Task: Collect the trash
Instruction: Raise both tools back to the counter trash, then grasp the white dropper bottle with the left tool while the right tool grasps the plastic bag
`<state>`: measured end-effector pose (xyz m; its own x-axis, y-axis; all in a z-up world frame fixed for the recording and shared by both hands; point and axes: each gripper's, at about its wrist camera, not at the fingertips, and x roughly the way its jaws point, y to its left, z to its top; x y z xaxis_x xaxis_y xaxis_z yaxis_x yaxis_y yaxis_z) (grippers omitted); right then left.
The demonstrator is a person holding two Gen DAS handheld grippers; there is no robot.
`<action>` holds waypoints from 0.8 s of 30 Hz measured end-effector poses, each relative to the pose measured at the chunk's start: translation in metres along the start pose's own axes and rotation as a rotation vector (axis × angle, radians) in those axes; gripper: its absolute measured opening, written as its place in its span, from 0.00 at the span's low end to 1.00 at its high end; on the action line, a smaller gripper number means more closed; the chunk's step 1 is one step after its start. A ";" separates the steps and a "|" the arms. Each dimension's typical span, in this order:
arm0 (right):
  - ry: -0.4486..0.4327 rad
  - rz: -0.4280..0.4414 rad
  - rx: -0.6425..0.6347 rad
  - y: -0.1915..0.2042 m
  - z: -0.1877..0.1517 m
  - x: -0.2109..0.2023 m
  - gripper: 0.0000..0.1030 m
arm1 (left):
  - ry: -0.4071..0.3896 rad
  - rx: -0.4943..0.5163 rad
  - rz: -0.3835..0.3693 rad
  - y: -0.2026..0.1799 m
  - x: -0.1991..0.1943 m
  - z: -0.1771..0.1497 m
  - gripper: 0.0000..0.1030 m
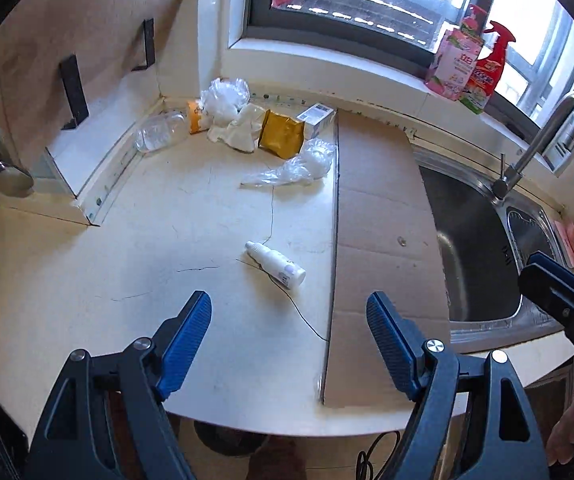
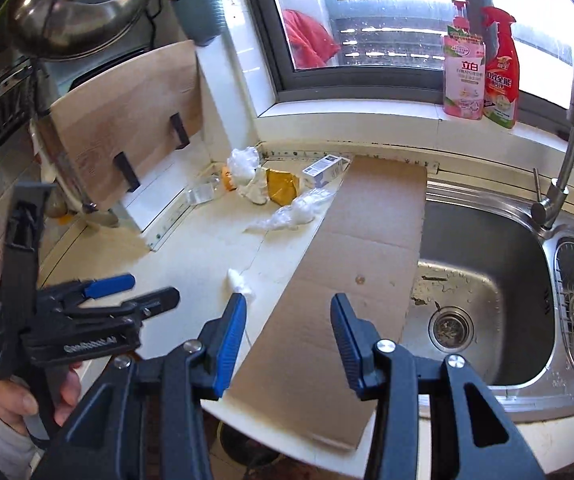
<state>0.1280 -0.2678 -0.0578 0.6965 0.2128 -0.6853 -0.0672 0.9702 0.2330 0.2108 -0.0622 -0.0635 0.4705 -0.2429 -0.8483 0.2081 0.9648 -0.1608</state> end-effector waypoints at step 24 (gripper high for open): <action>0.048 -0.016 0.130 -0.011 0.059 0.213 0.43 | 0.169 -0.120 0.030 0.032 0.140 0.027 0.23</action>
<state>0.3194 -0.2404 -0.1656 0.6617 0.2056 -0.7211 0.0389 0.9510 0.3068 0.3063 -0.0681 -0.1742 0.3225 -0.2035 -0.9244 0.0880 0.9788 -0.1848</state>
